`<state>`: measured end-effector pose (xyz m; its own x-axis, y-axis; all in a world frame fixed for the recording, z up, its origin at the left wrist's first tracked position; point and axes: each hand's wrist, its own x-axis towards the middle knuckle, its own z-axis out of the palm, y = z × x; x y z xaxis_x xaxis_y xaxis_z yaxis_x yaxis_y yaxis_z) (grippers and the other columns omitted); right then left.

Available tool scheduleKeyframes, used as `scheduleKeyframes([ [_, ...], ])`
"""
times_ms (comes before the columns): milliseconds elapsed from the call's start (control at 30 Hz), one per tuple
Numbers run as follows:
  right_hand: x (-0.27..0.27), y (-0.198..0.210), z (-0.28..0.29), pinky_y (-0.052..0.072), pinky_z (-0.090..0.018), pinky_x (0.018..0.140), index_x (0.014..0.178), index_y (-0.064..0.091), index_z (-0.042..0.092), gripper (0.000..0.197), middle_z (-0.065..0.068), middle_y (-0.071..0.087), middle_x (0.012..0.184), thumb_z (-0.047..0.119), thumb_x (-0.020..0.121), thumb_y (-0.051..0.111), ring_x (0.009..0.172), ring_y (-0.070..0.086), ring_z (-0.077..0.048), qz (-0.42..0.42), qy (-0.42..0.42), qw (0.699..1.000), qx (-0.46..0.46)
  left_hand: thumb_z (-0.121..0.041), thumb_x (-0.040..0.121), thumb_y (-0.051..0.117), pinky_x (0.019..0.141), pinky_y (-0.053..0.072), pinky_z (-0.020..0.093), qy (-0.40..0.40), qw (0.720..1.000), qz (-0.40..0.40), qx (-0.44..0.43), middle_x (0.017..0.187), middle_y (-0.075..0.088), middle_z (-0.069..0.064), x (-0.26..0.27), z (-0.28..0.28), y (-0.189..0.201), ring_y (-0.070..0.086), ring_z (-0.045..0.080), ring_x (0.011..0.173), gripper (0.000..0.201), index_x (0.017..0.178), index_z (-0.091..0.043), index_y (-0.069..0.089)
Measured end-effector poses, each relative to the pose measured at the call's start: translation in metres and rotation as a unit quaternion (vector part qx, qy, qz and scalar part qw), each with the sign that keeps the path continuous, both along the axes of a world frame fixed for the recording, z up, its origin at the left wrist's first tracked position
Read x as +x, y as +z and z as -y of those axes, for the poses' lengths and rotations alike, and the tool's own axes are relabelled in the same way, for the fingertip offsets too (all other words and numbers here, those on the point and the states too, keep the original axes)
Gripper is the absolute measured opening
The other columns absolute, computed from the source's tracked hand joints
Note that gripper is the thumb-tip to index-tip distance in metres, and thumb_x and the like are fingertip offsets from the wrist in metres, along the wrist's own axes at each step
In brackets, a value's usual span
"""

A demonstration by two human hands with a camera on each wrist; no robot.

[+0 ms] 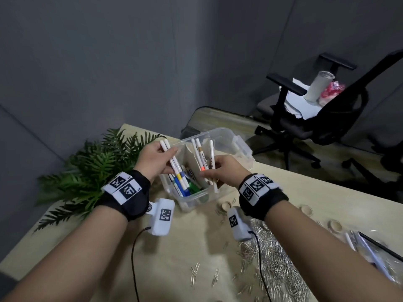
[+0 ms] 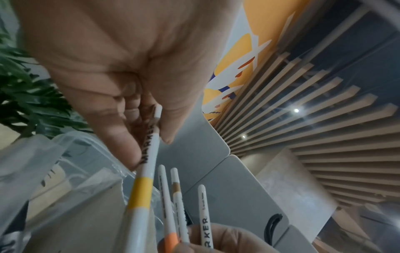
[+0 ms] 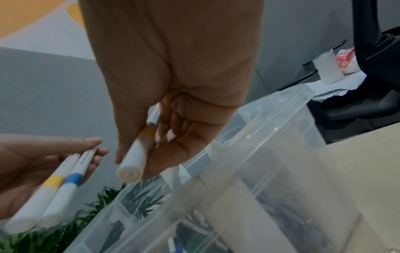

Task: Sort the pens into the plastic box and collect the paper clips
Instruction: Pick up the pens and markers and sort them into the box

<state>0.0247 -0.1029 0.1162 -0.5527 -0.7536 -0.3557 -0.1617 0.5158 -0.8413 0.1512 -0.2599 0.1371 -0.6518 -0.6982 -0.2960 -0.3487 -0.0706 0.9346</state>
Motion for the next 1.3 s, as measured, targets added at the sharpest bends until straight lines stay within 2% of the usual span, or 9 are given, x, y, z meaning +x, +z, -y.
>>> scheduleKeyframes([
  [167,0.006,-0.007,0.023,0.050,-0.020,0.045,0.081,0.063,0.014,0.014,0.000,0.064,0.067,0.017,0.080,0.076,0.053,0.060,-0.009,0.002,0.027,0.999,0.025,-0.016,0.090,0.063,0.065,0.060,0.046,-0.008,1.000,0.020,-0.014,0.095,0.062,0.016,-0.007,0.012,-0.008,0.069,0.025,0.074,0.022,0.103,0.000,0.054],
  [300,0.006,-0.013,0.038,0.046,-0.018,0.043,0.093,0.067,0.008,0.024,-0.003,0.068,0.073,0.023,0.078,0.078,0.054,0.060,-0.011,-0.022,0.036,0.997,0.057,-0.013,0.088,0.064,0.059,0.060,0.039,-0.006,0.999,0.037,-0.033,0.098,0.058,0.012,-0.012,0.016,-0.015,0.068,0.021,0.073,0.027,0.110,-0.010,0.048],
  [467,0.006,-0.024,0.049,0.059,-0.038,0.068,0.093,0.069,0.008,0.031,-0.009,0.072,0.085,0.034,0.079,0.076,0.076,0.070,-0.025,-0.096,0.079,0.986,0.114,-0.020,0.088,0.066,0.068,0.060,0.043,-0.047,0.994,0.095,-0.009,0.102,0.059,0.008,-0.017,0.017,-0.025,0.067,0.025,0.086,0.037,0.120,-0.013,0.049],
  [600,0.006,-0.019,0.049,0.057,-0.039,0.076,0.098,0.067,0.008,0.034,-0.007,0.070,0.093,0.037,0.082,0.071,0.080,0.067,-0.022,-0.139,0.061,0.985,0.086,-0.035,0.088,0.064,0.070,0.060,0.040,-0.050,0.991,0.125,-0.025,0.128,0.053,0.013,-0.017,0.018,-0.026,0.063,0.028,0.098,0.058,0.136,-0.009,0.044],
  [700,0.005,-0.014,0.035,0.058,-0.036,0.068,0.091,0.066,0.013,0.024,-0.004,0.069,0.085,0.036,0.085,0.068,0.079,0.067,-0.021,-0.111,0.008,0.993,0.026,-0.040,0.089,0.060,0.070,0.060,0.042,-0.042,0.992,0.112,-0.042,0.108,0.062,0.012,-0.019,0.013,-0.019,0.066,0.027,0.088,0.046,0.124,-0.011,0.053],
  [800,0.004,-0.009,0.010,0.056,-0.030,0.052,0.082,0.064,0.015,0.018,-0.009,0.067,0.078,0.032,0.088,0.066,0.071,0.067,-0.024,-0.069,-0.040,0.996,-0.028,-0.038,0.091,0.058,0.065,0.060,0.039,-0.042,0.994,0.084,-0.053,0.091,0.064,0.010,-0.023,-0.001,-0.009,0.064,0.019,0.074,0.031,0.107,-0.011,0.058],
  [1067,-0.009,-0.012,-0.120,0.052,-0.030,0.051,0.082,0.065,0.020,0.015,-0.001,0.070,0.081,0.034,0.087,0.065,0.066,0.064,-0.013,-0.070,-0.131,0.989,-0.025,-0.031,0.096,0.053,0.043,0.047,0.023,-0.138,0.988,0.040,-0.060,0.082,0.063,0.011,-0.040,-0.096,0.007,0.054,0.014,0.058,0.028,0.099,-0.003,0.060],
  [1167,-0.015,-0.021,-0.188,0.047,-0.022,0.048,0.084,0.066,0.018,0.017,-0.003,0.069,0.080,0.034,0.085,0.069,0.066,0.061,-0.012,-0.082,-0.165,0.983,0.008,-0.032,0.095,0.055,0.046,0.047,0.024,-0.190,0.980,0.055,-0.037,0.086,0.063,0.009,-0.050,-0.145,0.003,0.053,0.014,0.062,0.028,0.100,-0.005,0.058],
  [1300,-0.016,-0.042,-0.277,0.049,-0.024,0.062,0.084,0.066,0.018,0.020,0.005,0.063,0.076,0.036,0.080,0.074,0.071,0.059,-0.014,-0.096,-0.207,0.971,0.066,-0.033,0.092,0.059,0.059,0.053,0.033,-0.256,0.962,0.091,-0.038,0.093,0.066,0.010,-0.062,-0.211,-0.016,0.058,0.018,0.071,0.024,0.097,-0.010,0.058],
])
